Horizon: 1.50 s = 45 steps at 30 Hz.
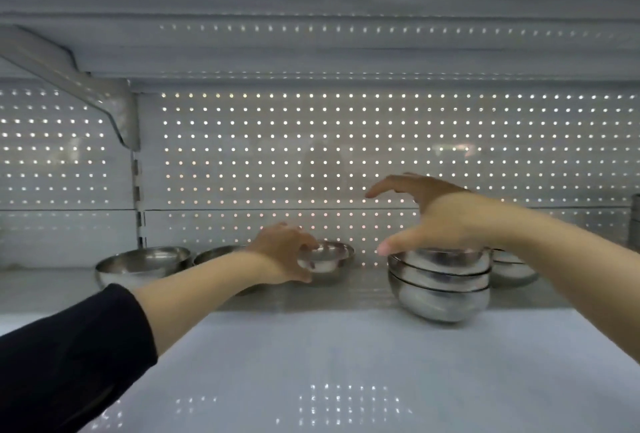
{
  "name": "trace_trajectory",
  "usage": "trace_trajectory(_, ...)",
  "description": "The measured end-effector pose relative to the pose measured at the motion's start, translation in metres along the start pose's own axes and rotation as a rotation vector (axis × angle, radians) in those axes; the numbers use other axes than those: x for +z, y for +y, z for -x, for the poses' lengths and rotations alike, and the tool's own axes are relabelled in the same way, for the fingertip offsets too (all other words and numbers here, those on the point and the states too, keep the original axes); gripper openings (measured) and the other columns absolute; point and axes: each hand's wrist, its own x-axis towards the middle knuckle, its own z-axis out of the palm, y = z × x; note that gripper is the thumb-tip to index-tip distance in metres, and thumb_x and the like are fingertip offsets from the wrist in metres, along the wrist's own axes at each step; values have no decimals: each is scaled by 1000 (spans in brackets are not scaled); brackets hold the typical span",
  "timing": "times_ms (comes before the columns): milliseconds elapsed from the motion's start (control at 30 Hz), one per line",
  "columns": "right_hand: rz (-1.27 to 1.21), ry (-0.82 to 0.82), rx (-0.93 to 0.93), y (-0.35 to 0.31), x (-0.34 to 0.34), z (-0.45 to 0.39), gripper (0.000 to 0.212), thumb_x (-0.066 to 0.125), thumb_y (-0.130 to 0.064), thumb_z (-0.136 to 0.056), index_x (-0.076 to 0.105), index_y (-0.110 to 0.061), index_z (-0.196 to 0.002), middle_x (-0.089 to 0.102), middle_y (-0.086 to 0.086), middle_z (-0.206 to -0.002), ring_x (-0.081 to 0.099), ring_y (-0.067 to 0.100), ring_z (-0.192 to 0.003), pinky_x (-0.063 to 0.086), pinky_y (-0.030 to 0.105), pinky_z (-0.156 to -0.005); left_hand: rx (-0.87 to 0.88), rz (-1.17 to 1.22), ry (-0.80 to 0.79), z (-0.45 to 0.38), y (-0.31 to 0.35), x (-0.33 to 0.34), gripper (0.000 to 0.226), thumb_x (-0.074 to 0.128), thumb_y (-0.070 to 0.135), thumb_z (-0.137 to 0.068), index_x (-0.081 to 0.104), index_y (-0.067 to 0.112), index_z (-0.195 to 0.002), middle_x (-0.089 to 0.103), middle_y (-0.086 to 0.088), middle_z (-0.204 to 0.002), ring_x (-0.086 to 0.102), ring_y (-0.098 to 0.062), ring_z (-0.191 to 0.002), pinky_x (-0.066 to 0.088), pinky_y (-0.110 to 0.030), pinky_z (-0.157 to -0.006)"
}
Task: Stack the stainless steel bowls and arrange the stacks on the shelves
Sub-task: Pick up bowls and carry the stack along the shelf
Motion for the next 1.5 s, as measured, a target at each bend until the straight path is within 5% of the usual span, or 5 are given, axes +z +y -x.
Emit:
trace_trajectory(333, 84, -28, -73, -38, 85, -83, 56, 73, -36, -72, 52, -29, -123, 48, -5, -125, 45, 16, -115, 40, 28, -85, 136, -35, 47, -1, -27, 11, 31, 64, 27, -82, 66, 26, -113, 65, -2, -103, 46, -23, -102, 35, -30, -84)
trace_trajectory(600, 416, -12, -125, -32, 99, -89, 18, 57, -23, -86, 68, -11, -94, 59, 5, -104, 43, 23, -105, 28, 26, -77, 257, 51, 190, -9, -28, 4, 21, 68, 29, -82, 73, 21, -101, 71, -1, -95, 51, -19, -92, 38, -28, -85)
trace_trajectory(867, 264, 167, -247, -72, 73, -104, 14, 66, -23, -80, 72, -11, -84, 66, 4, -92, 45, 21, -101, 32, 29, -81, 250, 76, 292, 17, -75, -59, 11, 70, 31, -79, 74, 25, -88, 67, 10, -84, 43, -12, -89, 28, -28, -84)
trace_trajectory(1233, 295, 54, -356, -108, 139, -124, 20, 65, -33, -85, 68, -14, -91, 61, -2, -100, 41, 18, -110, 31, 30, -92, 101, -106, 123, 58, -121, -32, 24, 65, 35, -84, 70, 24, -104, 65, 10, -94, 42, -11, -92, 24, -21, -75)
trace_trajectory(1500, -99, -132, -124, -83, 138, -128, 50, 76, -51, -63, 55, -42, -108, 44, -12, -119, 49, 8, -105, 41, 26, -85, -136, -223, 22, 69, -137, -20, 80, 66, 66, -65, 40, 31, -133, 52, 4, -122, 39, -22, -117, 28, -33, -87)
